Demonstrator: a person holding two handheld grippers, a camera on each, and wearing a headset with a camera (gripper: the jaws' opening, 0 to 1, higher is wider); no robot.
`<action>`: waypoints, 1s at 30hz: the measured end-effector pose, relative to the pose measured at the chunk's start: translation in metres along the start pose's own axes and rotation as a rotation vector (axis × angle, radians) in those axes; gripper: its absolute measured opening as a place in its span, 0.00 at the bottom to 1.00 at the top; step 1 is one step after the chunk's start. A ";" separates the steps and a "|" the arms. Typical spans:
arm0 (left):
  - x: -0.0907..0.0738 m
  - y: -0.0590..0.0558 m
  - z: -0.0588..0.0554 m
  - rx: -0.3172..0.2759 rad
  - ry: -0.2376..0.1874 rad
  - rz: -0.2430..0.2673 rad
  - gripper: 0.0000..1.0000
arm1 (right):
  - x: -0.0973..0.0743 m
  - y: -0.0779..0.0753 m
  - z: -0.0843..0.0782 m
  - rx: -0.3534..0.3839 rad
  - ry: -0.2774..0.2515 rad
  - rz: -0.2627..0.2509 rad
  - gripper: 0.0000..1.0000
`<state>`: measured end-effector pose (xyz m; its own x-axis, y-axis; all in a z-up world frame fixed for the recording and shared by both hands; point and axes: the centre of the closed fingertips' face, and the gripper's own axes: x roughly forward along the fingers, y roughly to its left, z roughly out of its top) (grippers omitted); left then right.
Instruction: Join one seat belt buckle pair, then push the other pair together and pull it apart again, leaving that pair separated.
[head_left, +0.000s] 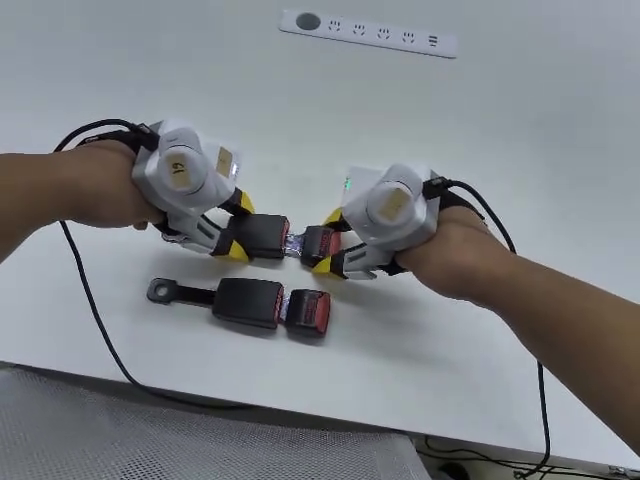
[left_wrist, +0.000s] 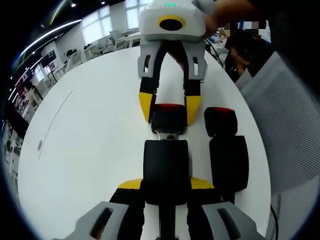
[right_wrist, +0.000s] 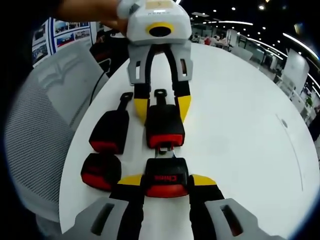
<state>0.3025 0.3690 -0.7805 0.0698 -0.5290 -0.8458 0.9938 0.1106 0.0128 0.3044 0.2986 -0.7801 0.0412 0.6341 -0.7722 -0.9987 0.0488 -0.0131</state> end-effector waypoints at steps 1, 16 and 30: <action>0.000 0.000 0.000 -0.003 -0.004 0.002 0.32 | 0.001 0.000 0.001 -0.001 -0.001 0.000 0.31; 0.000 -0.002 0.001 0.002 -0.006 -0.003 0.32 | 0.009 0.000 0.011 -0.014 0.001 0.004 0.30; 0.000 -0.001 0.000 -0.008 -0.016 -0.001 0.32 | 0.007 0.001 0.013 -0.018 0.011 -0.006 0.31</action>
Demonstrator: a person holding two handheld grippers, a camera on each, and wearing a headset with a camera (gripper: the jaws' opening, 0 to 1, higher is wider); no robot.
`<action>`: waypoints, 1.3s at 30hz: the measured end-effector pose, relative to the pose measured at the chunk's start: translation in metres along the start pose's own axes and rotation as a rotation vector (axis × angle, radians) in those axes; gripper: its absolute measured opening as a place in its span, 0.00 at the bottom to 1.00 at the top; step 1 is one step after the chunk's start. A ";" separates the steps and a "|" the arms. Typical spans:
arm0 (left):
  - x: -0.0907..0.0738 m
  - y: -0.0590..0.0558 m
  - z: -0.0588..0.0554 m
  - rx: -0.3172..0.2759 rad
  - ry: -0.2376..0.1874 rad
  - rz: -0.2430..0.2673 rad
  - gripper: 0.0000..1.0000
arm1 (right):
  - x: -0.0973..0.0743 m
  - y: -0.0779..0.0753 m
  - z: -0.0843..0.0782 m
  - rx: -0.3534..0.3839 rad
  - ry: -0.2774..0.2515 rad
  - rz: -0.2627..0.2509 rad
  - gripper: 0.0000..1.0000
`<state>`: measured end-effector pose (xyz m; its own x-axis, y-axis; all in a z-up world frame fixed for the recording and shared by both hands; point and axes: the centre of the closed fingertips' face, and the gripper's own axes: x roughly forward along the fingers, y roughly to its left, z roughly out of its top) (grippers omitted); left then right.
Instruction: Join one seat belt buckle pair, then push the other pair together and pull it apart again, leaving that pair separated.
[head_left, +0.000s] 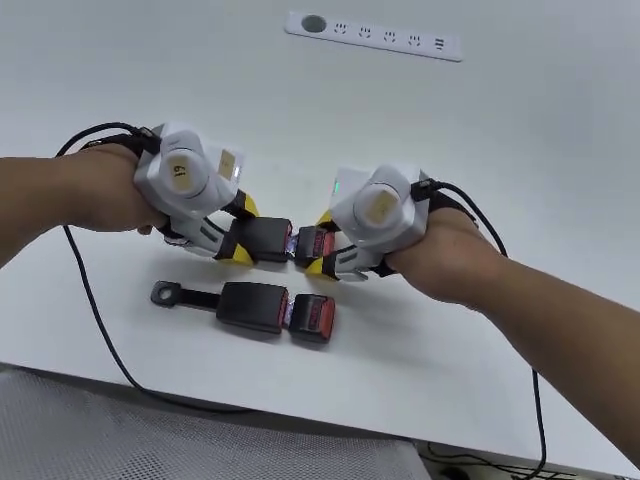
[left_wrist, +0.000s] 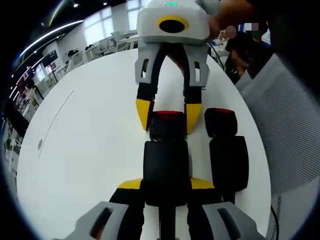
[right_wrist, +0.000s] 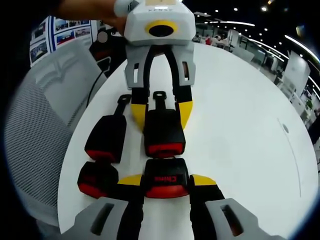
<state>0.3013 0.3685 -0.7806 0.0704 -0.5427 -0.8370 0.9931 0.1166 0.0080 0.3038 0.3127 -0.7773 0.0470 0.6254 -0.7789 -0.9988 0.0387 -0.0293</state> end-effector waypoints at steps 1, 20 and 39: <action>0.000 0.000 0.000 0.001 0.000 0.000 0.32 | 0.000 0.000 0.000 0.000 0.002 -0.001 0.31; 0.000 0.000 0.001 0.000 0.004 -0.005 0.33 | -0.012 0.000 -0.015 -0.003 -0.003 -0.013 0.32; 0.000 0.002 0.000 -0.005 0.006 -0.001 0.33 | -0.054 -0.009 -0.075 0.054 0.028 -0.046 0.33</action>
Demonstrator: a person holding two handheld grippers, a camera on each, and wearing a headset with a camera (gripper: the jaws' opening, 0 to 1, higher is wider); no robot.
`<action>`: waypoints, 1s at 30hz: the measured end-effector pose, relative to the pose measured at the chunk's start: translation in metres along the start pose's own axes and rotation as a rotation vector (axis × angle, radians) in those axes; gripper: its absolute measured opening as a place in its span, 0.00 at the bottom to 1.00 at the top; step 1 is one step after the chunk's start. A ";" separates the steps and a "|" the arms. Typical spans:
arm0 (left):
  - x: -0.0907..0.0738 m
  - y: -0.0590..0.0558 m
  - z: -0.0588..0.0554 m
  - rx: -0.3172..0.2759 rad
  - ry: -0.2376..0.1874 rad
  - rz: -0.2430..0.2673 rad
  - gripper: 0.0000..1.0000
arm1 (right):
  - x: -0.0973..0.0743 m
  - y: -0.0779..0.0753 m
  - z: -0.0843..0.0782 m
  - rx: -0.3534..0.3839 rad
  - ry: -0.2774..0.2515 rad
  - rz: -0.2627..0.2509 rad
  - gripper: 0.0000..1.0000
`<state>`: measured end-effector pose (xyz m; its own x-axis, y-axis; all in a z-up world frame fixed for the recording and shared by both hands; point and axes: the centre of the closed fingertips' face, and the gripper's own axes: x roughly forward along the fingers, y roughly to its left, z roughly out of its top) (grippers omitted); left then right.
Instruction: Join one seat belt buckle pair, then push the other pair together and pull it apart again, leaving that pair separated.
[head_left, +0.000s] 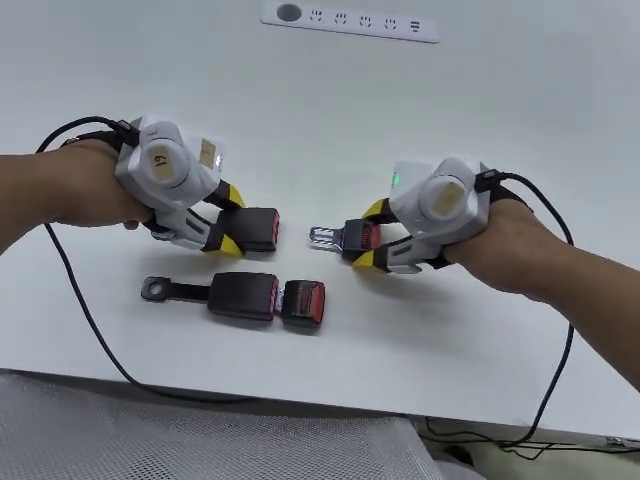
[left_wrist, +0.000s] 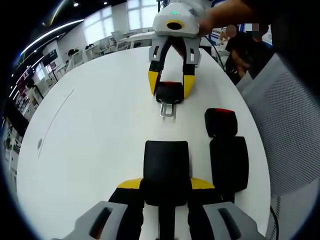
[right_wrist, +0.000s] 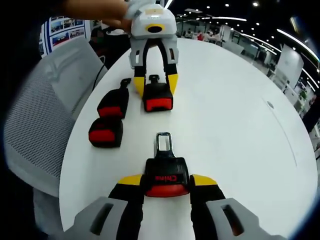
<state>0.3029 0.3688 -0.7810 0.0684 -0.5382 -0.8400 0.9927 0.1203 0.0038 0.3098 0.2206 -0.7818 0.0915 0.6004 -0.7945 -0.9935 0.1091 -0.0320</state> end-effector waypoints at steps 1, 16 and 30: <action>0.000 0.000 0.000 -0.001 0.000 0.000 0.33 | -0.002 -0.001 -0.004 0.000 0.002 0.000 0.33; -0.002 0.000 0.001 0.001 0.007 -0.002 0.34 | -0.034 0.000 -0.046 0.024 0.048 0.001 0.33; -0.003 0.003 0.003 -0.015 0.023 0.021 0.40 | -0.033 -0.001 -0.043 -0.002 0.092 -0.017 0.41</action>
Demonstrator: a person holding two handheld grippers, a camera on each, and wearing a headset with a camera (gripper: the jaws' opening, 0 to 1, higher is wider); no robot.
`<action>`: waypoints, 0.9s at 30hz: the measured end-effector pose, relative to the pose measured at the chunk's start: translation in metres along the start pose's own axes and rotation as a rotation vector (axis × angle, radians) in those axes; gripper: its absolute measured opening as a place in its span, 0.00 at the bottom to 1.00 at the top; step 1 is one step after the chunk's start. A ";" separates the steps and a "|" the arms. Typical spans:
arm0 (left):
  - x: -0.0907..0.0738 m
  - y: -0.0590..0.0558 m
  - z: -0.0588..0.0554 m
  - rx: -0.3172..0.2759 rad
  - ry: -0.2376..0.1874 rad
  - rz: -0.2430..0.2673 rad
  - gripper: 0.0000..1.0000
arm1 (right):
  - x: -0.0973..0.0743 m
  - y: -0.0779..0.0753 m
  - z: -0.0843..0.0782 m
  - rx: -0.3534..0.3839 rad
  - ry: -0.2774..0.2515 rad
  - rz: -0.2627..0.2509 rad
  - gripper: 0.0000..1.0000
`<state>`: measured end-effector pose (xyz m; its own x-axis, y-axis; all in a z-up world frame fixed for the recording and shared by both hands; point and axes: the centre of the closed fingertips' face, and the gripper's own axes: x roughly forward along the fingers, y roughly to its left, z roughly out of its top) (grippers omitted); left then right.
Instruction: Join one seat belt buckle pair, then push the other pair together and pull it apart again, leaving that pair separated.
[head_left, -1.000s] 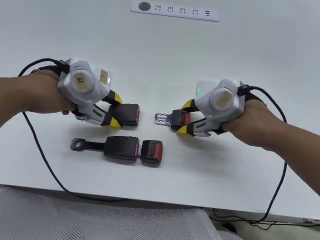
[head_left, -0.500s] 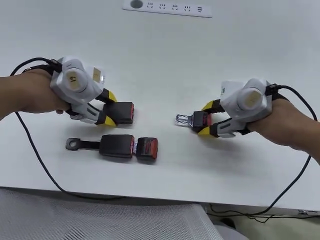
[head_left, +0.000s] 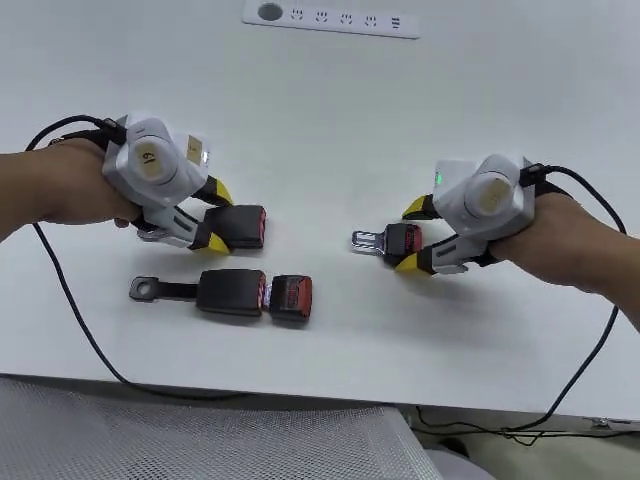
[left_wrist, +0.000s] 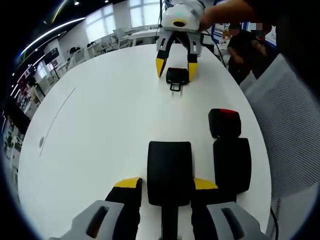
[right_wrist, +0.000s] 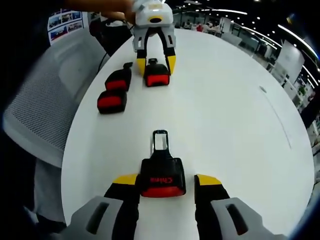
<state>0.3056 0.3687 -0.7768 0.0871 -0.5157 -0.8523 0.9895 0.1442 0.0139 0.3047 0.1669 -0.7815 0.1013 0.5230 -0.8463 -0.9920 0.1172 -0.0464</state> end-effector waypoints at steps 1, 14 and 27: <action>0.000 0.000 0.000 -0.004 0.000 0.002 0.44 | 0.000 0.000 0.000 0.002 0.001 -0.003 0.41; -0.035 -0.008 0.004 -0.097 -0.097 0.107 0.56 | -0.022 0.009 0.003 0.183 -0.099 -0.085 0.50; -0.079 -0.046 -0.043 -0.328 -0.187 0.230 0.74 | -0.042 0.046 0.009 0.290 -0.179 -0.155 0.67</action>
<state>0.2484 0.4388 -0.7329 0.3496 -0.5785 -0.7370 0.8556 0.5176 -0.0004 0.2553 0.1583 -0.7431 0.2859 0.6162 -0.7339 -0.9038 0.4279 0.0071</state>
